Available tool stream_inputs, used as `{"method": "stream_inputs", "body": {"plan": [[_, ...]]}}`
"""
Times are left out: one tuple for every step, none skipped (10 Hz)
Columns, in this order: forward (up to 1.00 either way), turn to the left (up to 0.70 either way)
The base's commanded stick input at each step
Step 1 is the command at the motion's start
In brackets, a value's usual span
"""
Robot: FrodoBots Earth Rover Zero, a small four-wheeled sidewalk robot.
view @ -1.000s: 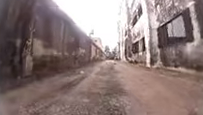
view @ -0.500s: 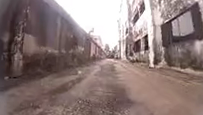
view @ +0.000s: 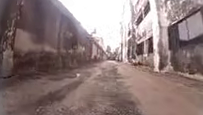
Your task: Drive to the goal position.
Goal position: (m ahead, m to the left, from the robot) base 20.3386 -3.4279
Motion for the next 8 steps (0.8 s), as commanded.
{"method": "stream_inputs", "body": {"plan": [[0.85,0.0],[0.85,-0.08],[0.85,-0.16],[0.85,-0.27],[0.85,-0.05],[0.85,-0.02],[0.85,0.0],[0.85,0.0]]}}
